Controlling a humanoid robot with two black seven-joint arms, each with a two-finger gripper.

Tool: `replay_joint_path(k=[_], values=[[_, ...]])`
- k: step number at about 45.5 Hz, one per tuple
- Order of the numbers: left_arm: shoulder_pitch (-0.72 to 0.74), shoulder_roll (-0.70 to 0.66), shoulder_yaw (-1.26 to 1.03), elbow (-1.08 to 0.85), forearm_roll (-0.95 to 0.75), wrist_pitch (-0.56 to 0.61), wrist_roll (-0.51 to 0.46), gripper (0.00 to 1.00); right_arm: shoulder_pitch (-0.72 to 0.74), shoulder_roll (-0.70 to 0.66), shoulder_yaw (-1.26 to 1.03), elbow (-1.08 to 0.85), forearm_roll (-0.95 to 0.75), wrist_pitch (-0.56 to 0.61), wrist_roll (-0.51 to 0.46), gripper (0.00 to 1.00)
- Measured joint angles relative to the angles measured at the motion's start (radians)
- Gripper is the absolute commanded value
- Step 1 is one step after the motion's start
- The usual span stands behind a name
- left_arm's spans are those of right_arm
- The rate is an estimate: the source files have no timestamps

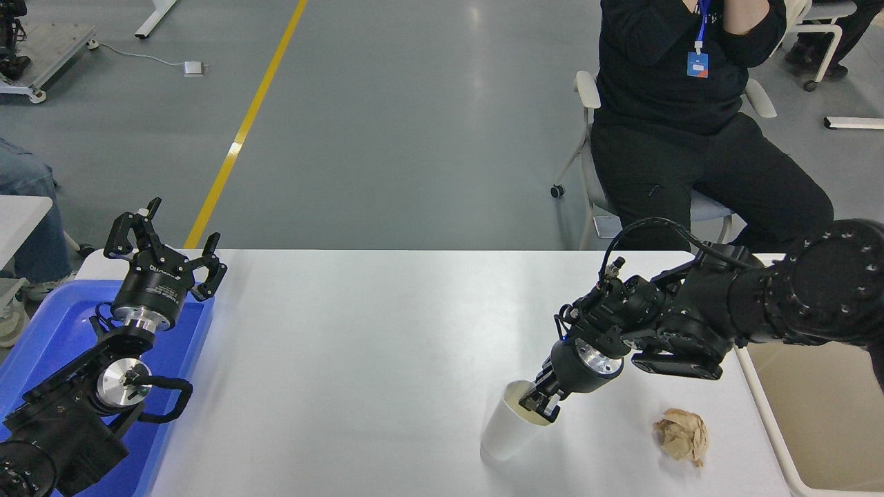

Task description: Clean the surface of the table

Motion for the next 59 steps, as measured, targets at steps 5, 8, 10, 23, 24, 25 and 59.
replay_joint_path(k=[5, 8, 10, 23, 24, 25, 59], values=[[0.0, 0.0, 0.0, 0.0, 0.0, 0.0, 0.0, 1.0, 0.0, -0.001, -0.002, -0.003, -0.003, 0.0, 0.015, 0.0], [0.0, 0.0, 0.0, 0.0, 0.0, 0.0, 0.0, 1.0, 0.001, -0.001, -0.002, -0.004, -0.004, 0.0, 0.021, 0.0], [0.0, 0.0, 0.0, 0.0, 0.0, 0.0, 0.0, 1.0, 0.001, -0.001, -0.002, -0.005, -0.004, -0.001, 0.026, 0.0], [0.0, 0.0, 0.0, 0.0, 0.0, 0.0, 0.0, 1.0, 0.03, -0.007, 0.006, -0.007, -0.001, -0.004, 0.049, 0.0], [0.0, 0.0, 0.0, 0.0, 0.0, 0.0, 0.0, 1.0, 0.033, -0.008, 0.007, -0.007, 0.0, -0.005, 0.051, 0.0], [0.0, 0.0, 0.0, 0.0, 0.0, 0.0, 0.0, 1.0, 0.038, -0.01, 0.01, -0.007, 0.001, -0.005, 0.054, 0.0], [0.0, 0.0, 0.0, 0.0, 0.0, 0.0, 0.0, 1.0, 0.238, -0.2, 0.128, 0.008, 0.055, -0.003, 0.232, 0.0]])
